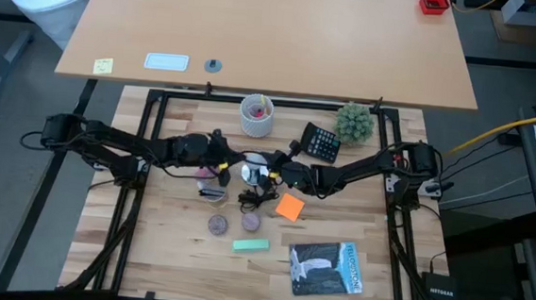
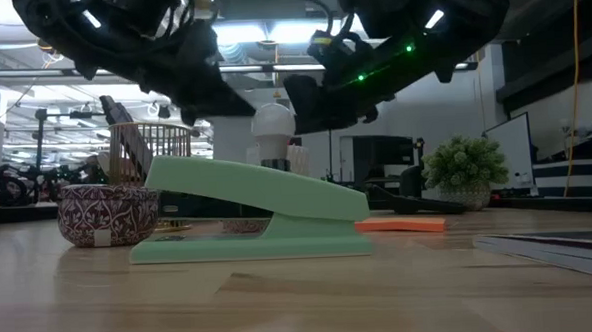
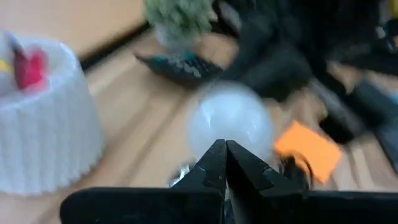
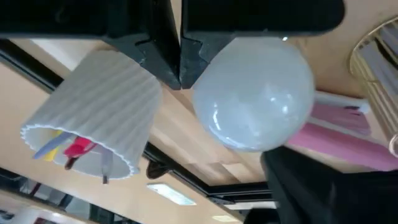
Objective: Screw lightbulb
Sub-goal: Remove the white lightbulb from the silver lamp
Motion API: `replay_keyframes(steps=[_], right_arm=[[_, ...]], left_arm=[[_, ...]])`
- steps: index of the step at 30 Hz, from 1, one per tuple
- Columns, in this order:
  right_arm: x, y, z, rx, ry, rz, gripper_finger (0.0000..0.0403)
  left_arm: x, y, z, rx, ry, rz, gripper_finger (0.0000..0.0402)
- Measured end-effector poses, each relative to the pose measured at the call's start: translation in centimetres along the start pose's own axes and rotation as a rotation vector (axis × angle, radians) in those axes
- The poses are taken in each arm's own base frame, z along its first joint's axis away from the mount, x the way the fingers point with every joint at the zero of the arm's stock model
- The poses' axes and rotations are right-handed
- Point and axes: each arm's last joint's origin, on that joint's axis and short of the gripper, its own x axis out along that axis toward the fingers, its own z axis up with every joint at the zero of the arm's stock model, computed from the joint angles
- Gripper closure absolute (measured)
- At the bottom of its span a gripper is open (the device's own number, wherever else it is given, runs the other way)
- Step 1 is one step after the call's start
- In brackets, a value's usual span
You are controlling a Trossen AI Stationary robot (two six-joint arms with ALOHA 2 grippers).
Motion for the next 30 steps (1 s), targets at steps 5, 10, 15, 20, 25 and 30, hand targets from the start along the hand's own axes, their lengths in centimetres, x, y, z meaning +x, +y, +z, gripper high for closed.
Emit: replay_keyframes(steps=[5, 10, 15, 20, 25, 30], right_arm=[[0.3, -0.4, 0.0, 0.002, 0.003, 0.007, 0.0396], [0.2, -0.3, 0.2, -0.039, -0.006, 0.010, 0.0396], [-1.0, -0.1, 1.7, -0.075, -0.049, 0.020, 0.0396], [-3.5, 0.7, 3.7, -0.113, -0.116, 0.067, 0.0396], [-5.6, 2.2, 4.4, -0.120, -0.154, 0.168, 0.0396], [-6.2, 3.7, 3.7, -0.125, -0.142, 0.339, 0.0396]], left_arm=[[0.0, -0.1, 0.2, 0.001, -0.014, 0.002, 0.0400], [-0.2, 0.0, 0.6, 0.022, -0.042, 0.013, 0.0400], [-0.5, 0.2, 1.3, 0.038, -0.100, 0.031, 0.0400], [-0.6, 0.7, 2.5, 0.080, -0.212, 0.073, 0.0400], [-0.6, 1.6, 3.0, 0.086, -0.251, 0.112, 0.0400], [0.1, 2.5, 2.5, 0.041, -0.220, 0.144, 0.0400]])
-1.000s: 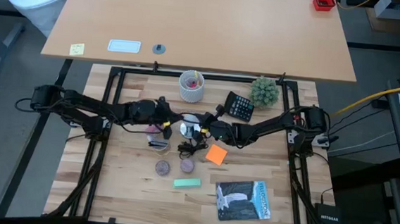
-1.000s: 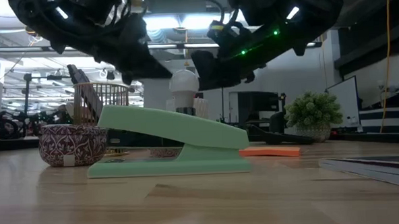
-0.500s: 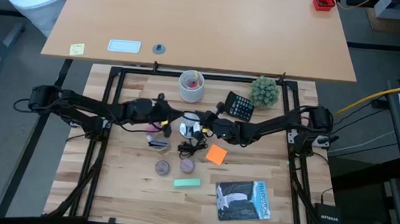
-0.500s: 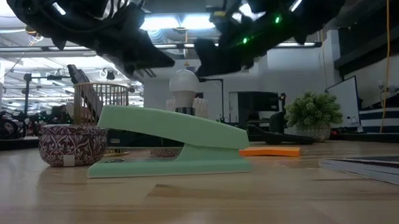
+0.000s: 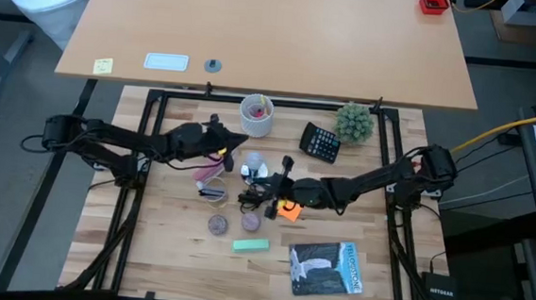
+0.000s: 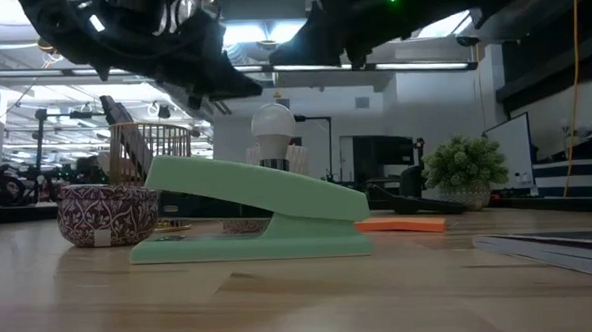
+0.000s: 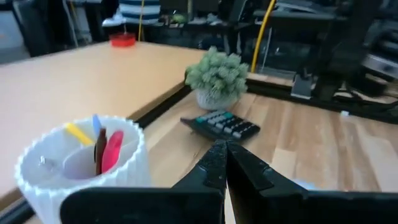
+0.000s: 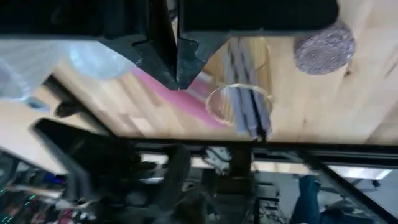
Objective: Screw lightbulb
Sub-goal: Remove the white lightbulb from the silver lamp
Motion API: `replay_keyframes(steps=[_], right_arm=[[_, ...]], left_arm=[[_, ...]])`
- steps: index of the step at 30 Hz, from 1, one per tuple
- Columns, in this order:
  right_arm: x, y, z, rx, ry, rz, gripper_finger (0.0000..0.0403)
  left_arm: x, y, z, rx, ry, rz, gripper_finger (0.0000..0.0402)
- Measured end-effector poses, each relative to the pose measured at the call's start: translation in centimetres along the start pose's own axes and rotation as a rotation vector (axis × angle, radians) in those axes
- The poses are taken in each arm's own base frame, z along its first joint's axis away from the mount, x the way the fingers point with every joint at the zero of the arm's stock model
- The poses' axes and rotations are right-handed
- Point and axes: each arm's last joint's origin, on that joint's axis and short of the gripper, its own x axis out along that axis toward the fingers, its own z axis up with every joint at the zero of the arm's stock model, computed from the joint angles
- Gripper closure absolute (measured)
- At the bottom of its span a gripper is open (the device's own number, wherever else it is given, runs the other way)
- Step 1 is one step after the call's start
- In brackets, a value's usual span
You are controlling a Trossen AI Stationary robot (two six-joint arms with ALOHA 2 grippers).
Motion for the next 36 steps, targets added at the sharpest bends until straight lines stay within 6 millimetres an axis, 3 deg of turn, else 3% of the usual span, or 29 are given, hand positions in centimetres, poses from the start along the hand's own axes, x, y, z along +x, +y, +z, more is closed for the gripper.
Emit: replay_keyframes(steps=[7, 13, 20, 36], right_arm=[[1.5, 0.2, -2.6, 0.022, 0.074, -0.026, 0.0396], [2.8, -1.1, -4.1, 0.058, 0.125, -0.120, 0.0396], [3.2, -2.5, -4.5, 0.132, 0.153, -0.195, 0.0396], [3.1, -3.2, -5.2, 0.139, 0.199, -0.322, 0.0396]], left_arm=[[1.1, -0.1, -1.9, -0.044, 0.088, -0.017, 0.0400], [1.1, -1.0, -2.7, -0.035, 0.140, -0.063, 0.0400], [0.7, -2.0, -3.2, -0.020, 0.190, -0.070, 0.0400], [-1.3, -2.1, -2.4, -0.027, 0.271, -0.122, 0.0400]])
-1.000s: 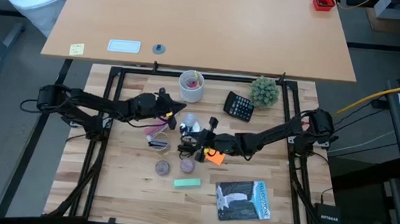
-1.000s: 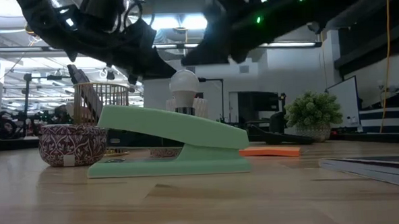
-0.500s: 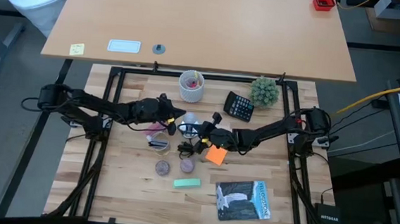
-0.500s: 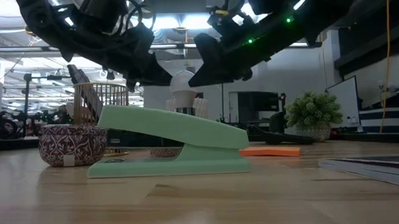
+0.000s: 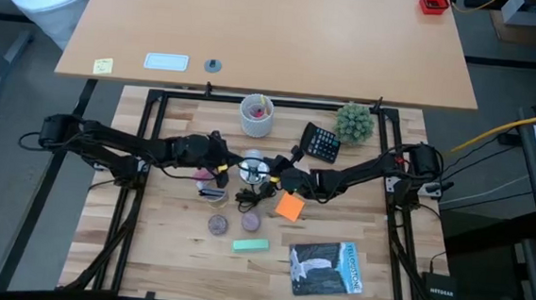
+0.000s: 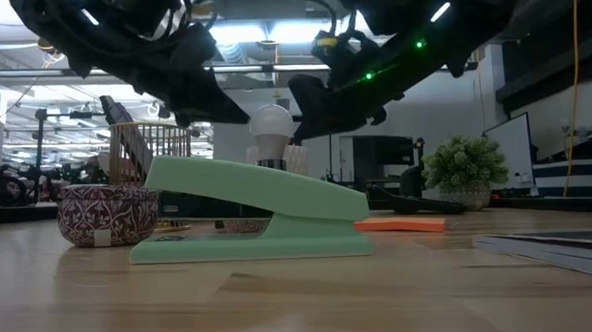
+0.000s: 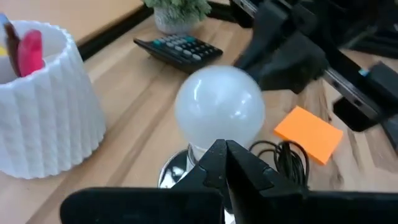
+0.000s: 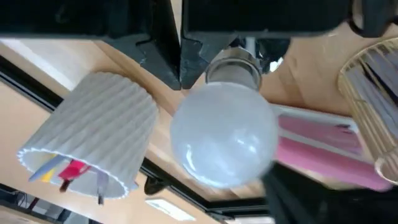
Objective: Screw lightbulb
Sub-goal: Remove the white lightbulb from the silver lamp
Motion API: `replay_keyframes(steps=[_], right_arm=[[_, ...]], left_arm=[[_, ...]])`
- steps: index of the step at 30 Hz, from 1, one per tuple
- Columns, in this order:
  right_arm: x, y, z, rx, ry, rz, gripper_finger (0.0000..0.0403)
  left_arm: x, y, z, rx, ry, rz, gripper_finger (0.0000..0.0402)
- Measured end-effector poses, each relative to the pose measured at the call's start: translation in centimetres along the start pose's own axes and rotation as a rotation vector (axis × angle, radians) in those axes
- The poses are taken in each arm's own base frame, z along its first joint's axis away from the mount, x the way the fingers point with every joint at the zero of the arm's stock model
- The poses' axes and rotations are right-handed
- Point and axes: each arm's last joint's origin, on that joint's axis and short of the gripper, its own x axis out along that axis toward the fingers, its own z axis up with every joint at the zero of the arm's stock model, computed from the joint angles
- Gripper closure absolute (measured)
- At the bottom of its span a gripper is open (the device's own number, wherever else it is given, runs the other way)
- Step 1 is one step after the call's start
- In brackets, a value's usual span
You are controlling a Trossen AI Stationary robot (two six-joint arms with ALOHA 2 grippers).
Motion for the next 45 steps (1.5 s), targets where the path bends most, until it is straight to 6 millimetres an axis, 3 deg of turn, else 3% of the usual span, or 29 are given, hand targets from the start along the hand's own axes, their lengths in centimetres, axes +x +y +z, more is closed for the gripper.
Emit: replay_keyframes(steps=[14, 25, 32, 38, 45], right_arm=[[1.0, -1.7, 0.6, -0.009, -0.001, -0.046, 0.0396], [-4.1, -0.1, 4.1, -0.050, -0.099, 0.078, 0.0396], [-4.9, 0.9, 3.8, -0.065, -0.086, 0.164, 0.0389], [-4.8, 1.0, 3.8, 0.023, -0.074, 0.237, 0.0387], [-4.4, 1.0, 3.5, 0.027, -0.058, 0.230, 0.0387]], left_arm=[[-0.7, -1.3, 0.3, 0.040, -0.031, -0.030, 0.0400], [-2.4, -0.6, 2.7, 0.148, -0.218, 0.125, 0.0400], [-1.7, 0.8, 2.9, 0.116, -0.230, 0.185, 0.0400], [-0.2, 2.1, 1.9, 0.067, -0.165, 0.193, 0.0400], [0.9, 2.1, 0.9, 0.049, -0.102, 0.145, 0.0400]])
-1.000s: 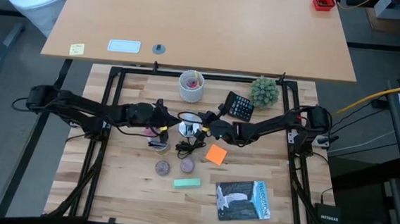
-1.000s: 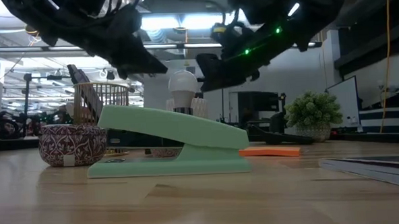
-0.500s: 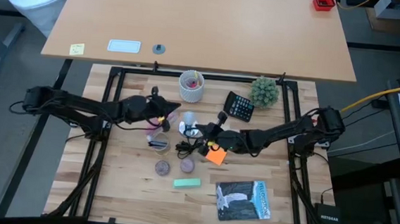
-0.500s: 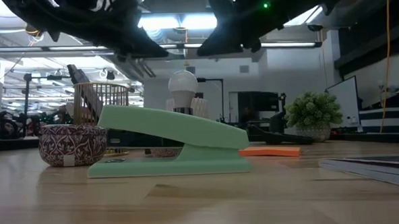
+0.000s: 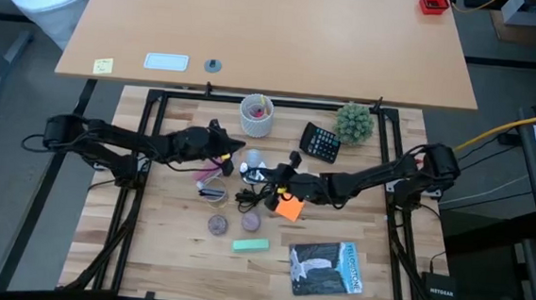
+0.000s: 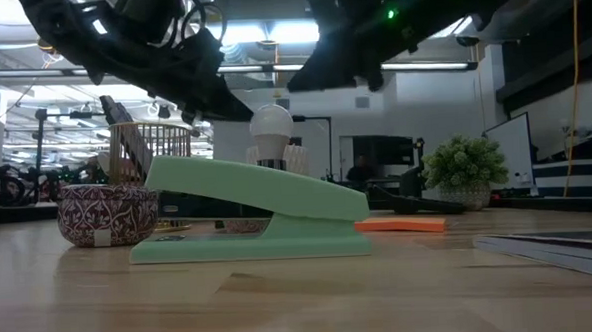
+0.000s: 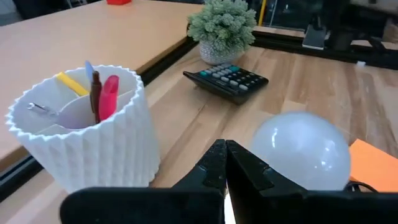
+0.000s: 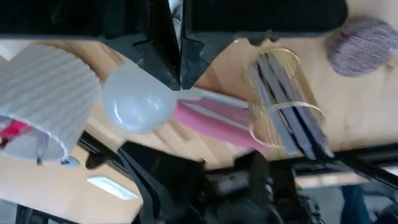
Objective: Screw lightbulb
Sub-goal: Remove the white lightbulb from the silver lamp
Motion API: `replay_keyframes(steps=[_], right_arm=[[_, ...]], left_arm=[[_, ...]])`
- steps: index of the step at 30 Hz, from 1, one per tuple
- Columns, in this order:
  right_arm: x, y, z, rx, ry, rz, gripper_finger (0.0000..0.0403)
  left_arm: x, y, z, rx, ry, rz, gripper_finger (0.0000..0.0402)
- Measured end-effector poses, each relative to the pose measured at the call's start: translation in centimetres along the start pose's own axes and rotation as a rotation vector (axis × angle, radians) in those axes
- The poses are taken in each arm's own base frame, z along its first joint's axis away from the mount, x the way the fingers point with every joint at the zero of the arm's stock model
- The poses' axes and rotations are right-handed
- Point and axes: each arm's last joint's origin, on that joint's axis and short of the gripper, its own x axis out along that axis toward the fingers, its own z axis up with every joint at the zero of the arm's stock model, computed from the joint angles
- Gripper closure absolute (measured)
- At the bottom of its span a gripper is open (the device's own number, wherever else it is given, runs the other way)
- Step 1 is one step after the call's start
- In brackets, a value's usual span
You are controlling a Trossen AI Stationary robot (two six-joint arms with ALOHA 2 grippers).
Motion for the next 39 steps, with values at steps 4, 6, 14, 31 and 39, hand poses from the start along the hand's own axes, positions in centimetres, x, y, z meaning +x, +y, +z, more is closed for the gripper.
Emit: replay_keyframes(steps=[4, 6, 14, 31, 39], right_arm=[[1.3, 0.0, -1.2, -0.002, 0.013, -0.014, 0.0387], [2.0, -0.1, -1.8, -0.002, 0.020, -0.016, 0.0386], [2.5, -0.6, -2.2, -0.010, 0.028, -0.051, 0.0397], [3.6, -3.1, -2.3, 0.000, 0.063, -0.145, 0.0393], [4.0, -4.1, -2.2, 0.007, 0.068, -0.177, 0.0389]], left_arm=[[0.0, -0.1, 0.0, 0.001, -0.002, -0.006, 0.0400], [0.0, -0.1, 0.0, 0.001, -0.001, -0.006, 0.0400], [0.0, -0.3, 0.0, 0.001, 0.003, -0.056, 0.0400], [-0.5, -1.9, -0.4, 0.006, 0.038, -0.122, 0.0400], [-0.9, -3.1, -1.0, 0.027, 0.080, -0.189, 0.0400]])
